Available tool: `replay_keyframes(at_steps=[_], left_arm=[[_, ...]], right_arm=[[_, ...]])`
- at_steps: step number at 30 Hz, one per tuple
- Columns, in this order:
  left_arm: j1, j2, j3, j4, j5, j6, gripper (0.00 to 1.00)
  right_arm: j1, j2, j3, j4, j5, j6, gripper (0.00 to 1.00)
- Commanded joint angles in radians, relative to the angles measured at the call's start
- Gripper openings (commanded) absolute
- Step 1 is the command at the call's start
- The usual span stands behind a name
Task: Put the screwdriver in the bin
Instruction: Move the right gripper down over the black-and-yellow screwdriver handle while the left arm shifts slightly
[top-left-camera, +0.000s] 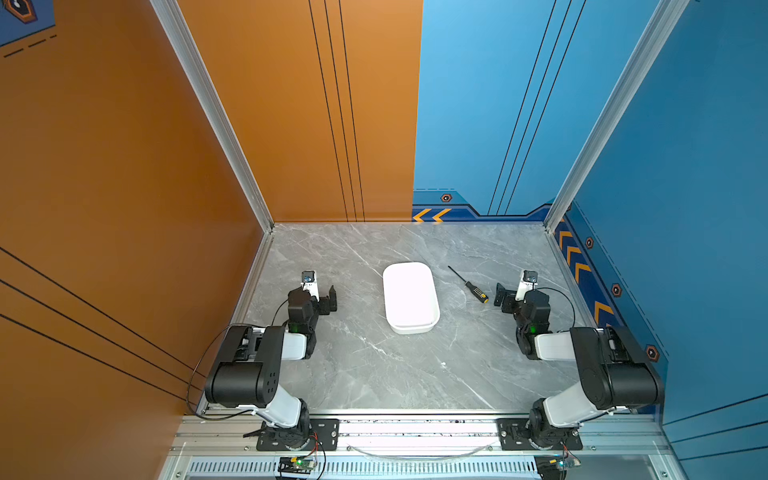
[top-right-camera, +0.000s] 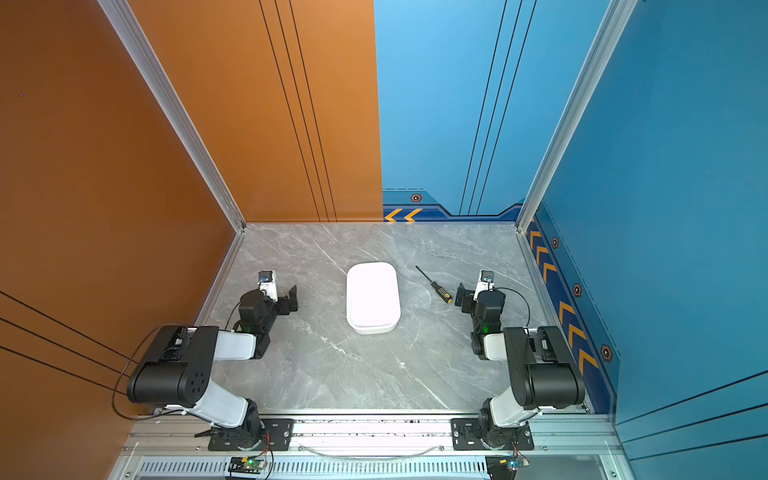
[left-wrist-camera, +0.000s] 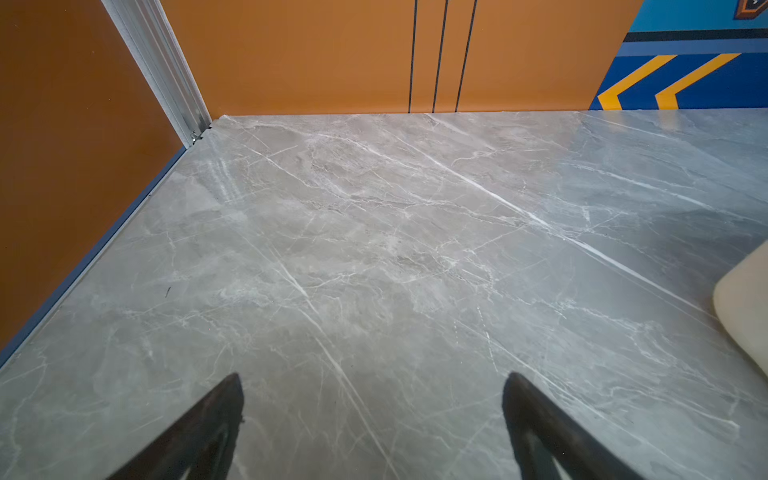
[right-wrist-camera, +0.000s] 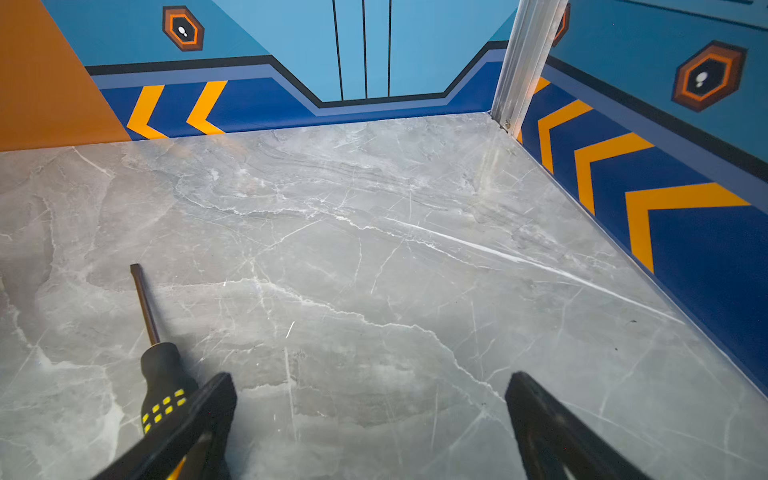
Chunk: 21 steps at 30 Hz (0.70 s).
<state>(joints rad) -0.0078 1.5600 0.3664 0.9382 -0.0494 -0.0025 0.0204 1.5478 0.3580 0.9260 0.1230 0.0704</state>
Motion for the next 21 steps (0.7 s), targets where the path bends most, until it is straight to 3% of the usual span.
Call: replay_keyframes(at_steps=[1, 8, 12, 16, 21], left_arm=[[-0.004, 0.004, 0.011, -0.012, -0.020, 0.017, 0.98], [-0.004, 0.000, 0.013, -0.015, -0.011, 0.018, 0.98], [-0.011, -0.061, 0.034, -0.101, 0.038, 0.047, 0.98], [-0.016, -0.160, 0.093, -0.292, 0.106, 0.074, 0.98], [-0.023, -0.250, 0.207, -0.562, 0.267, 0.002, 0.98]], right_arm=[[0.004, -0.002, 0.013, -0.014, 0.000, -0.001, 1.00], [0.004, -0.002, 0.016, -0.017, 0.002, -0.003, 1.00], [0.006, -0.007, 0.021, -0.027, 0.004, -0.003, 1.00], [0.004, -0.100, 0.139, -0.317, -0.018, -0.008, 1.00], [0.003, -0.131, 0.419, -0.813, -0.186, -0.040, 1.00]])
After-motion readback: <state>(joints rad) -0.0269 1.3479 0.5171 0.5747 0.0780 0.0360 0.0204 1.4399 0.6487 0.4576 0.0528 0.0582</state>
